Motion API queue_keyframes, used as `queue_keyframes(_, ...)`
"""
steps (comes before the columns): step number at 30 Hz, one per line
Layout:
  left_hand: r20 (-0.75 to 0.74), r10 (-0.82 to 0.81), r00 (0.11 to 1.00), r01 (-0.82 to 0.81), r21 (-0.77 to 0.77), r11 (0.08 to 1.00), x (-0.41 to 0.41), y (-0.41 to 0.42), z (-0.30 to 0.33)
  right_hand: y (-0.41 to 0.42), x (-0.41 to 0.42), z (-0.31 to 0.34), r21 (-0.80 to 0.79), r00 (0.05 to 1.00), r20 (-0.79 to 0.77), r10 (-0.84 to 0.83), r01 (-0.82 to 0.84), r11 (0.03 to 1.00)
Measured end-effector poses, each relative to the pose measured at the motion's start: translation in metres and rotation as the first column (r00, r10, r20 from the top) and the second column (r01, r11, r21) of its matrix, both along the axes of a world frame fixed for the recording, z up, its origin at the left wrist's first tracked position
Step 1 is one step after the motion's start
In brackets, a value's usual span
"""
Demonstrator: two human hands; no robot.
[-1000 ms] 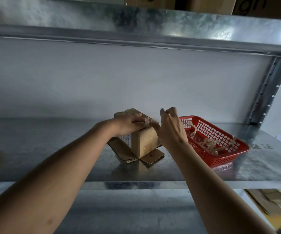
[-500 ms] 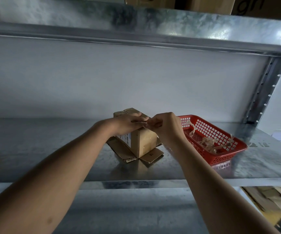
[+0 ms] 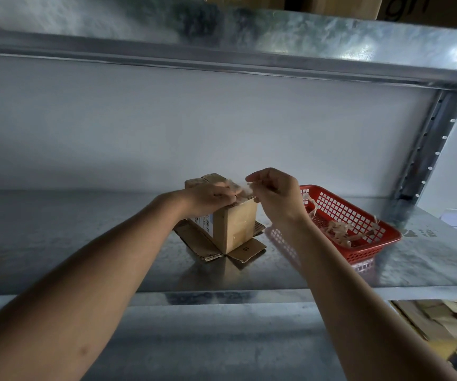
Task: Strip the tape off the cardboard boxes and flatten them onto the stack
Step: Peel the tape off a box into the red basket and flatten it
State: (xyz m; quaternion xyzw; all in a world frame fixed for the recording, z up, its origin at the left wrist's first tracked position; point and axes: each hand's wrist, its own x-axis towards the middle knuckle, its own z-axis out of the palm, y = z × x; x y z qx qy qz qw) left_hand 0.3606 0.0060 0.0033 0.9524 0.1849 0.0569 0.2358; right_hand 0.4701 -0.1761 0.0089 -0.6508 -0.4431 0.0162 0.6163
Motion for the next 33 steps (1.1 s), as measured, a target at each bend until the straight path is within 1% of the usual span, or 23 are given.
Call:
queue_keyframes(3, -0.029, 0.025, 0.999, -0.026, -0.016, 1.000, 0.000, -0.003, 0.002, 0.005, 0.005, -0.002, -0.079, 0.991, 0.097, -0.089, 0.097, 0.992)
queue_keyframes(5, -0.027, 0.033, 0.999, -0.034, -0.032, 0.999, 0.003, 0.001, 0.000, 0.010, 0.009, -0.006, -0.095, 0.961, 0.233, -0.152, 0.178, 0.979)
queue_keyframes(6, -0.024, 0.056, 0.998, -0.058, -0.059, 0.997, 0.004, 0.003, -0.001, 0.011, 0.011, -0.007, -0.100, 0.940, 0.295, -0.171, 0.209, 0.973)
queue_keyframes(8, -0.024, 0.137, 0.990, -0.139, -0.118, 0.983, 0.007, 0.008, -0.007, 0.010, 0.012, -0.009, -0.109, 0.920, 0.358, -0.161, 0.212, 0.971)
queue_keyframes(11, 0.001, 0.181, 0.984, -0.178, -0.172, 0.969, 0.010, 0.015, -0.014, 0.009, 0.012, -0.014, -0.155, 0.945, 0.325, -0.042, 0.098, 0.983)
queue_keyframes(14, 0.019, 0.149, 0.989, -0.142, -0.204, 0.969, 0.011, 0.013, -0.013, 0.009, 0.011, -0.016, -0.212, 0.962, 0.259, 0.081, -0.025, 0.977)
queue_keyframes(16, 0.005, 0.139, 0.990, -0.134, -0.226, 0.965, 0.010, 0.010, -0.010, 0.009, 0.011, -0.014, -0.229, 0.972, 0.208, 0.108, -0.059, 0.972)
queue_keyframes(17, 0.001, 0.146, 0.989, -0.142, -0.221, 0.965, 0.011, 0.010, -0.009, 0.010, 0.011, -0.013, -0.225, 0.975, 0.200, 0.091, -0.045, 0.973)
queue_keyframes(21, -0.003, 0.183, 0.983, -0.181, -0.174, 0.968, 0.011, 0.013, -0.012, 0.018, 0.016, -0.009, -0.230, 0.968, 0.249, -0.029, 0.089, 0.969)
queue_keyframes(23, -0.019, 0.197, 0.980, -0.198, -0.161, 0.967, 0.011, 0.013, -0.011, 0.021, 0.017, -0.009, -0.283, 0.961, 0.277, -0.025, 0.106, 0.953)
queue_keyframes(25, -0.017, 0.177, 0.984, -0.177, -0.153, 0.972, 0.011, 0.013, -0.011, 0.025, 0.017, -0.009, -0.334, 0.932, 0.363, 0.011, 0.119, 0.935)
queue_keyframes(27, -0.002, 0.156, 0.988, -0.155, -0.148, 0.977, 0.010, 0.012, -0.009, 0.025, 0.014, -0.009, -0.303, 0.896, 0.444, 0.011, 0.138, 0.943)
queue_keyframes(29, -0.002, 0.151, 0.989, -0.150, -0.142, 0.978, 0.010, 0.011, -0.008, 0.024, 0.013, -0.010, -0.232, 0.878, 0.479, -0.023, 0.152, 0.961)
queue_keyframes(31, -0.001, 0.155, 0.988, -0.154, -0.140, 0.978, 0.009, 0.011, -0.008, 0.021, 0.010, -0.011, -0.181, 0.871, 0.490, -0.038, 0.145, 0.973)
queue_keyframes(33, 0.004, 0.173, 0.985, -0.170, -0.150, 0.974, 0.009, 0.009, -0.007, 0.018, 0.010, -0.014, -0.171, 0.882, 0.472, -0.013, 0.106, 0.980)
